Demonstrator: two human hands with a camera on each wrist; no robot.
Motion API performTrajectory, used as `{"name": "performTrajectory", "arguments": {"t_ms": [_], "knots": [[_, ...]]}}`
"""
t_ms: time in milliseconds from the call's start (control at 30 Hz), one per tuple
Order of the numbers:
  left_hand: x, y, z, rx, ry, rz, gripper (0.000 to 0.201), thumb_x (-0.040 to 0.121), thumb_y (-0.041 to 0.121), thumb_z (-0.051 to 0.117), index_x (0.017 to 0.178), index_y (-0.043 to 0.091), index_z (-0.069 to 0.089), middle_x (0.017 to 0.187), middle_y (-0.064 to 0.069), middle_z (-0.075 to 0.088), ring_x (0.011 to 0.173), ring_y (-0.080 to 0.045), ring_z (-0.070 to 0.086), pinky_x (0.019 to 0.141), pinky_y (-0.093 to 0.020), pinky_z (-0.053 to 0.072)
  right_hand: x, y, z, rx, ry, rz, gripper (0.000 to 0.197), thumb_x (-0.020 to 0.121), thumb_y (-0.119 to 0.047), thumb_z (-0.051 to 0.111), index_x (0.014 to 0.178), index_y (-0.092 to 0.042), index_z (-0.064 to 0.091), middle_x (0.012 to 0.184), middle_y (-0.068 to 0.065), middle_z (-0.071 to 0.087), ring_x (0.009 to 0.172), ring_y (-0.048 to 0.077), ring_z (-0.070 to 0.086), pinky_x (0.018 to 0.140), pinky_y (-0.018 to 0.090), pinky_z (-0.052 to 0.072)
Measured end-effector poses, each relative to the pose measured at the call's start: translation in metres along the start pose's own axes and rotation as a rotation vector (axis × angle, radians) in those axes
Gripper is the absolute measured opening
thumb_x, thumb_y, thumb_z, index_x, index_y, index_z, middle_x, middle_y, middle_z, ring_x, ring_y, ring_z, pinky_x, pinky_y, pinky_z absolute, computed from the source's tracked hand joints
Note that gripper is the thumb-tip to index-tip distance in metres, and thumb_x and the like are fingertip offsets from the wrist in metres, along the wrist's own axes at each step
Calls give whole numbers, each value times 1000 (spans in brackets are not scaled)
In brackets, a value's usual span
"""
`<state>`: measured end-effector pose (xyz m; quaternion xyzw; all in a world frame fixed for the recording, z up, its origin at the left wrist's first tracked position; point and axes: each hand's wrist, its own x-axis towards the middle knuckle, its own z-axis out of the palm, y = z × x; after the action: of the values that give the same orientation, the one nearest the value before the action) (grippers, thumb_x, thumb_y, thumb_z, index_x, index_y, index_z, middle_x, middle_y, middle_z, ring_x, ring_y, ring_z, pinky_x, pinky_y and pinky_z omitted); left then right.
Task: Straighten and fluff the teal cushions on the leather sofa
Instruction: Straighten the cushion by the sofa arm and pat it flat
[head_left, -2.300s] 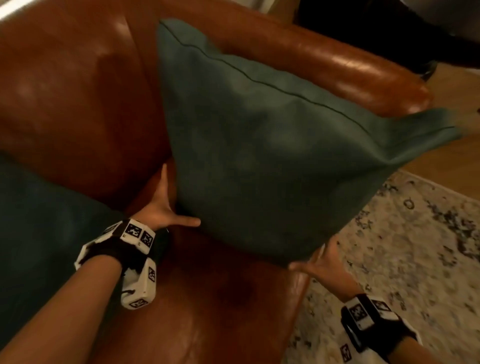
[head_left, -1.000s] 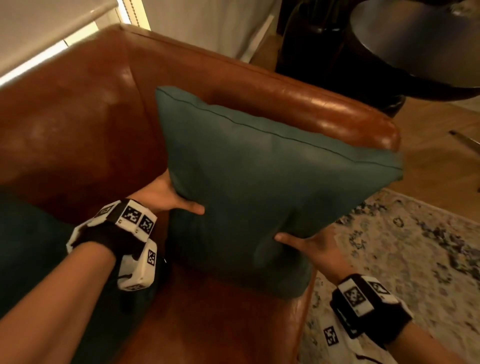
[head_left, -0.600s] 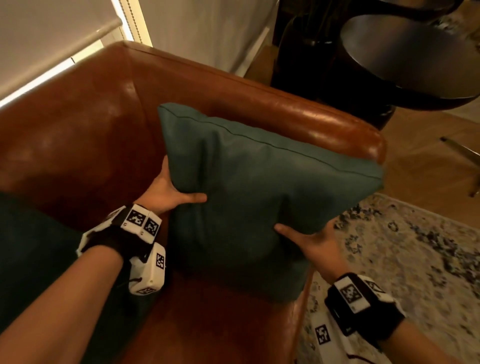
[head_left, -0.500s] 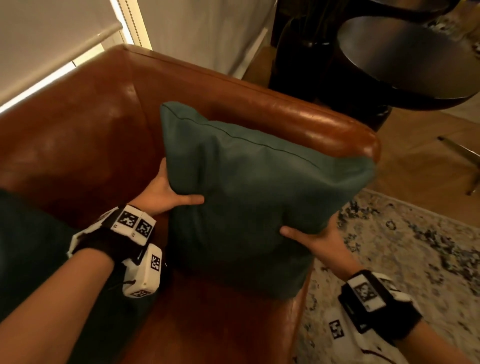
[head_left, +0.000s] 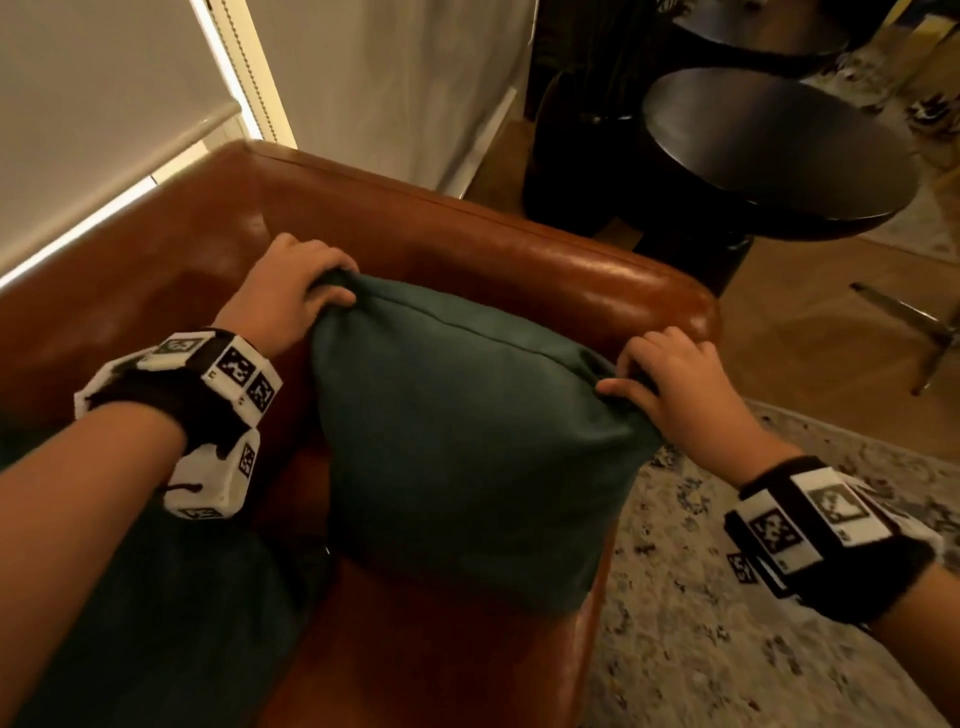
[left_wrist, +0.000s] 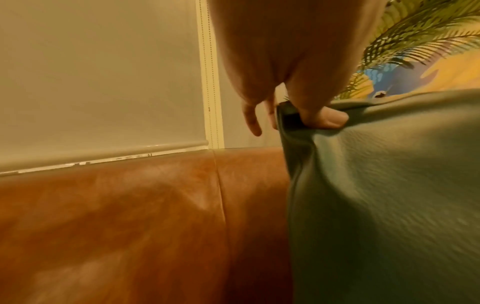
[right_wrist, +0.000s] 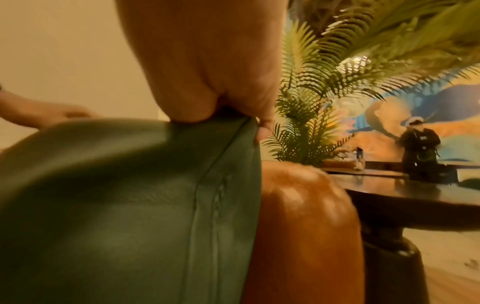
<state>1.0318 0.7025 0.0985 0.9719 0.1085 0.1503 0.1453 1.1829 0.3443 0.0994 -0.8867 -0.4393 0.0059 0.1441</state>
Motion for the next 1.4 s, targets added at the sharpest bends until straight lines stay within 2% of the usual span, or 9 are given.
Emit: {"name": "performTrajectory", "arguments": {"t_ms": [200,333,500,700,800,900,1067,1167,1400], "knots": [[13,10,-19,134,219,3,15,91,14,57,100,6,66,98,-16,66,94,-37,53,82,-51,44,13,13,-16,152,444,51,34,92,-46,44,89,-15,56,92,4,53,92,23,49,79,44,43],[5,4,-5,80,178,-66,11,83,4,65,93,4,69,98,-17,67,103,-37,56,89,-59,42,-1,16,-5,235,127,-73,69,76,-70,50,116,-15,60,120,4,51,117,18,43,100,30,35],[1,8,-11,164,176,-23,12,89,8,60,95,6,69,93,-17,67,96,-35,57,87,-57,41,-14,16,-3,295,323,-91,36,92,-41,51,85,-11,69,80,0,66,77,3,55,74,13,41],[-1,30,-5,237,265,-187,19,95,16,49,107,14,64,112,-11,64,114,-29,49,100,-59,21,2,-7,2,-153,405,141,26,95,-31,44,100,-19,68,106,3,68,120,30,50,101,60,23],[-8,49,15,65,89,-35,39,97,32,44,135,26,48,141,2,48,138,-13,29,109,-63,0,5,-46,18,-125,307,-6,51,93,-51,40,124,-17,59,125,5,60,126,27,47,106,53,24],[-9,55,23,-17,-65,69,41,96,34,44,137,29,46,137,3,52,135,-13,37,109,-59,-16,9,-63,33,98,219,19,78,79,-70,44,128,-10,54,124,5,57,119,21,50,103,37,30],[0,56,27,3,111,118,17,91,20,56,99,12,69,94,-8,69,99,-29,61,112,-61,11,17,-57,33,225,284,18,41,74,-52,70,81,-12,60,80,-5,51,80,19,52,75,26,32],[7,65,26,0,229,99,33,91,28,40,91,9,67,88,-10,68,93,-31,60,108,-57,22,28,-57,15,340,319,-35,37,75,-43,73,66,-15,52,67,-4,49,64,14,47,62,31,36],[11,46,26,29,111,-103,26,99,25,42,110,21,65,121,-1,59,125,-21,43,112,-59,-5,12,4,-13,10,85,64,64,83,-73,31,104,-22,64,110,1,59,107,22,52,96,47,38]]}}
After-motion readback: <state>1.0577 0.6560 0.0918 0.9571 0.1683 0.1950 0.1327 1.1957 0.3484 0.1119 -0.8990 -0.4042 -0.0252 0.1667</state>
